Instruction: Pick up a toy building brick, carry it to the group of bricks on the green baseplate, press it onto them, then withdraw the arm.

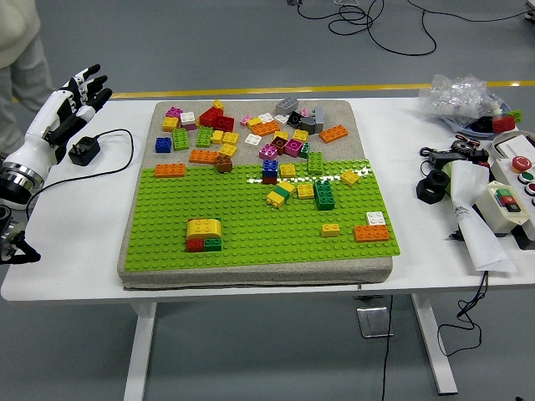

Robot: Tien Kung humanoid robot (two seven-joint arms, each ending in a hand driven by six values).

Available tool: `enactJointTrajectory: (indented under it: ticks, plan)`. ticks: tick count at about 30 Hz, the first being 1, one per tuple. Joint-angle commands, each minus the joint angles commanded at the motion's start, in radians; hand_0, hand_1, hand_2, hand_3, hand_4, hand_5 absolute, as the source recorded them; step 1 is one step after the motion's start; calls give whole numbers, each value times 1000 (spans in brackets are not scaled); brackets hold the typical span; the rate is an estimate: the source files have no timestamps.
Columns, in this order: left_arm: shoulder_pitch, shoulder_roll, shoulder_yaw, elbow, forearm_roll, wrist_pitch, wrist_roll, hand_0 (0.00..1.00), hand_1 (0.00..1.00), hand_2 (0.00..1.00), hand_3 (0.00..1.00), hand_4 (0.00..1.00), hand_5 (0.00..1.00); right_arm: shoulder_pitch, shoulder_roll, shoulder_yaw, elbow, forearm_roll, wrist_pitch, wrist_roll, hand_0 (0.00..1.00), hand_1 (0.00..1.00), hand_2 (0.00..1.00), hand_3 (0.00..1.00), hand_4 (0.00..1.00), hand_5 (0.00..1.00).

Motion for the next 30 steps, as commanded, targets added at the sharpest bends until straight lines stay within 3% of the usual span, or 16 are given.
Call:
enactJointTrajectory:
  ticks: [30]
  plan:
    - [12, 26, -20, -45, 26, 33, 10, 998, 964, 949, 982, 891, 792, -11, 19, -16, 0, -27, -10, -7, 795, 712, 752, 705, 901, 551]
